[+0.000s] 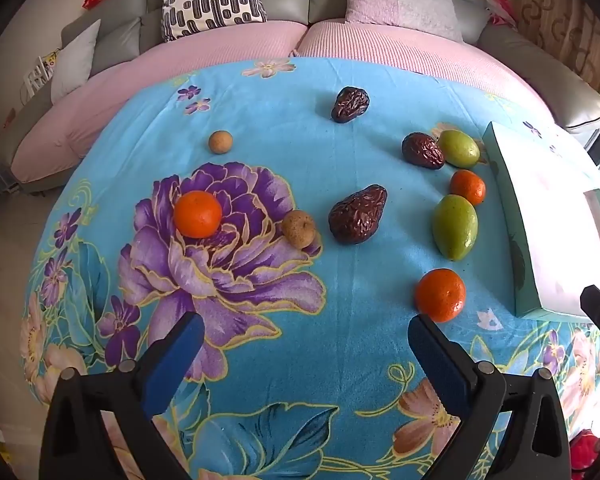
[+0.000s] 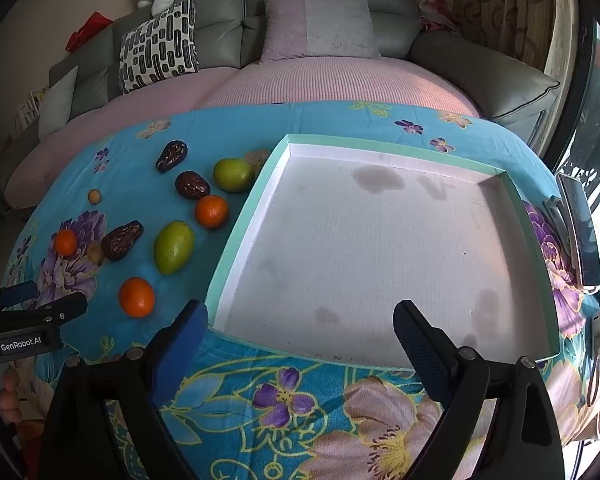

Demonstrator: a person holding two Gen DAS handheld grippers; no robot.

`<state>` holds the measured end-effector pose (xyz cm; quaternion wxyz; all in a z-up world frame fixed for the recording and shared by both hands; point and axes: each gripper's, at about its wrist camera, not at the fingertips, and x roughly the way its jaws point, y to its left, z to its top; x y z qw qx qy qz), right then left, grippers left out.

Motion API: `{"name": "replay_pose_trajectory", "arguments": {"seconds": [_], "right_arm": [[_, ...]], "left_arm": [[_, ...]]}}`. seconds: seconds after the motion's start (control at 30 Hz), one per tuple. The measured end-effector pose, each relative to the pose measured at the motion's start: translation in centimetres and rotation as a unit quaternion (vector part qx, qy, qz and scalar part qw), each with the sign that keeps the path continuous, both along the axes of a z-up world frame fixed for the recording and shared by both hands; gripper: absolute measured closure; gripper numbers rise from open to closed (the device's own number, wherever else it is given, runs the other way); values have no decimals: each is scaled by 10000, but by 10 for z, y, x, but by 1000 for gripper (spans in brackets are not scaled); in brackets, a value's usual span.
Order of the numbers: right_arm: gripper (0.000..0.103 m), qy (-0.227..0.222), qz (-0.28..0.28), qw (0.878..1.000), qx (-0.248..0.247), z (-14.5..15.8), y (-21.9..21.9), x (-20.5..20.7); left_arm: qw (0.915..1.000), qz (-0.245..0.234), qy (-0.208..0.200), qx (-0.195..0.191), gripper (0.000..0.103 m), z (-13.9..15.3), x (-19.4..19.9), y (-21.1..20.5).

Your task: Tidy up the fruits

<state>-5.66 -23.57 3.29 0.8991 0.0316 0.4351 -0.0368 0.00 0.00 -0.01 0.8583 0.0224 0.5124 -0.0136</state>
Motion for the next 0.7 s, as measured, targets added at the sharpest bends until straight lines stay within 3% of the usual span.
{"name": "replay_pose_trajectory", "arguments": {"seconds": [0.7], "right_arm": [[9, 10, 7, 10000, 3, 0, 0, 0]], "left_arm": [[9999, 118, 120, -30, 0, -9, 0, 4]]}}
